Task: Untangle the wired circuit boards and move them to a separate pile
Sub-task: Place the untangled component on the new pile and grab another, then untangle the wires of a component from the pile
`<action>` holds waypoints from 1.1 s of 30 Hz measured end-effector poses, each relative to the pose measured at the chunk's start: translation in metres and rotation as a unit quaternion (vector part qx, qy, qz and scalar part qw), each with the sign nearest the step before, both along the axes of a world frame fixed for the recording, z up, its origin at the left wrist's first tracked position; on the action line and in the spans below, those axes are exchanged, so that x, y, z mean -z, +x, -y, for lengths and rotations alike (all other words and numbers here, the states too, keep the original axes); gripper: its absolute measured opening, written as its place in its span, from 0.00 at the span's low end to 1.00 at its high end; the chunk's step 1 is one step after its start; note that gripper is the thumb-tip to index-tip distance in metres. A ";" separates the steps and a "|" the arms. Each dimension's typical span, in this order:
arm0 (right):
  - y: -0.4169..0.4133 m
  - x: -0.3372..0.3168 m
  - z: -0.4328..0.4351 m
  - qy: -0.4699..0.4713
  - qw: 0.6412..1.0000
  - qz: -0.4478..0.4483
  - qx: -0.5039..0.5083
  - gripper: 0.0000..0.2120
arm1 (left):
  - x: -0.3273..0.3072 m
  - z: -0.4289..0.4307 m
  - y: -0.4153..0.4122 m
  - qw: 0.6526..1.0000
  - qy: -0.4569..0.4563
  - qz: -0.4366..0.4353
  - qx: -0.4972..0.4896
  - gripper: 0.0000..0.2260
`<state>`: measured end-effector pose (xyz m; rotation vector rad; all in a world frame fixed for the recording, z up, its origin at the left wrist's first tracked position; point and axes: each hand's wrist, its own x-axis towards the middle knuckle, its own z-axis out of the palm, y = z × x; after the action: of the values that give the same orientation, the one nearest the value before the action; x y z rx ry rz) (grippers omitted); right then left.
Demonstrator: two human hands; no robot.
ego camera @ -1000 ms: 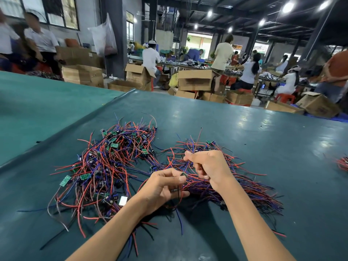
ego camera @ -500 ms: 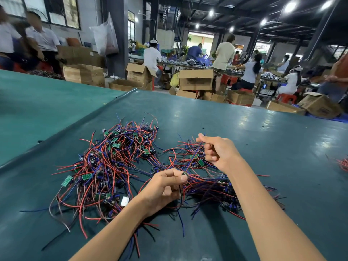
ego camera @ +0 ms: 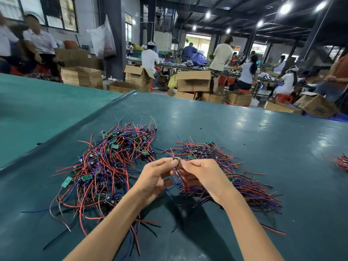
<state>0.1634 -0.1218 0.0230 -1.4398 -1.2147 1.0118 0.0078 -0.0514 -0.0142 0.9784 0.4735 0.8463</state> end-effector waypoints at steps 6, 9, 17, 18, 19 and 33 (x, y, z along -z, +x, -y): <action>-0.018 0.002 0.010 -0.048 0.990 -0.125 -0.045 0.13 | 0.001 -0.002 -0.001 0.999 0.028 0.024 0.017 0.04; -0.027 0.011 0.012 -0.050 0.988 -0.147 -0.001 0.13 | 0.008 0.000 -0.002 0.999 0.048 0.006 0.014 0.05; -0.054 0.031 0.029 0.029 0.993 0.054 0.099 0.14 | 0.015 -0.001 0.002 0.998 0.034 -0.012 -0.050 0.18; -0.056 0.031 0.032 0.029 0.993 0.049 0.101 0.14 | 0.015 -0.003 0.002 0.998 0.029 -0.012 -0.061 0.16; -0.058 0.031 0.035 0.026 0.994 0.030 0.098 0.14 | 0.014 -0.006 0.000 0.997 0.021 -0.008 -0.077 0.14; -0.063 0.029 0.062 -0.040 0.987 -0.095 0.127 0.15 | 0.011 -0.034 0.001 0.991 -0.014 -0.042 -0.125 0.12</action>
<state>0.1000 -0.1840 -0.0060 -1.4805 -0.8381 1.0027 0.0084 -0.0175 -0.0255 0.9446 0.6895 1.0231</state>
